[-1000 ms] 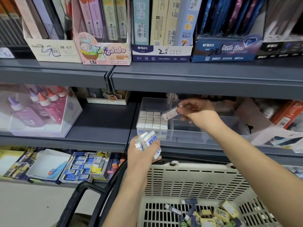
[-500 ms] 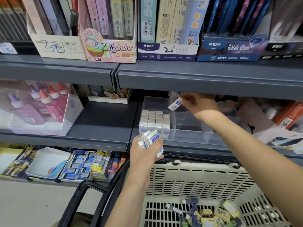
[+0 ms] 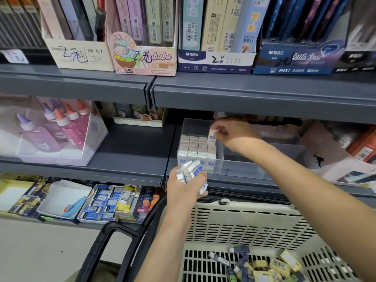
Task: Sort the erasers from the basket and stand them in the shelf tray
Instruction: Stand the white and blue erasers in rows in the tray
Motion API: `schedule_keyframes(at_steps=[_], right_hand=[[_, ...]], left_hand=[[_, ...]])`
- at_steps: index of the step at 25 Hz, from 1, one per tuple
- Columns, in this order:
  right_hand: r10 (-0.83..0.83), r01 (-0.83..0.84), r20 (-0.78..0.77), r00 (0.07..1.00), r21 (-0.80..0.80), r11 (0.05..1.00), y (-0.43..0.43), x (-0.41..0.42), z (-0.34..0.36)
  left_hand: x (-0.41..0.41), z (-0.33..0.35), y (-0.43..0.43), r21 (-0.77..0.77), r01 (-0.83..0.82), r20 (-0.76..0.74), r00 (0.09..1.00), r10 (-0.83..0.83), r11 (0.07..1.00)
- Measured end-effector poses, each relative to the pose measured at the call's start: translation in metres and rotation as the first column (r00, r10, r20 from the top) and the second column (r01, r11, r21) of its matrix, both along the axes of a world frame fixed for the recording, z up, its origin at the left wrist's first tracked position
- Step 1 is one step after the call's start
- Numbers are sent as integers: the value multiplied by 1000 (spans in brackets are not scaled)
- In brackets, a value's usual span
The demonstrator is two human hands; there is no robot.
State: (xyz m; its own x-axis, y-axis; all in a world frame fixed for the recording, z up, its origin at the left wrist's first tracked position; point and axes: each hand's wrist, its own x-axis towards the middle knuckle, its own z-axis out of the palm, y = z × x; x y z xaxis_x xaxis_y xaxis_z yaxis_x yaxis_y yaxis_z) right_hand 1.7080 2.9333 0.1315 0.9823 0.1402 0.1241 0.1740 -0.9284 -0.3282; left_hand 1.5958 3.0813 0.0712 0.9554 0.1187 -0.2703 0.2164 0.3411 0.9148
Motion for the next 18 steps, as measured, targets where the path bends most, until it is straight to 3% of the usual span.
schedule_keyframes(at_steps=[8, 12, 14, 16, 18], right_hand=[[-25, 25, 2, 1000, 77, 997, 1, 4, -29], [9, -8, 51, 999, -3, 1000, 0, -11, -23], [80, -86, 35, 996, 204, 975, 3, -30, -15], [225, -149, -127, 966, 439, 886, 8, -52, -6], [323, -162, -241, 915, 514, 842, 12, -65, -1]], left_hand=[[1, 1, 1, -12, -2, -14, 1000, 2, 1000], [1, 1, 0, -29, 22, -27, 999, -23, 999], [1, 2, 0, -58, 51, -36, 998, -53, 997], [2, 2, 0, -86, 89, -38, 995, -92, 992], [1, 3, 0, -113, 138, -27, 990, -141, 984]])
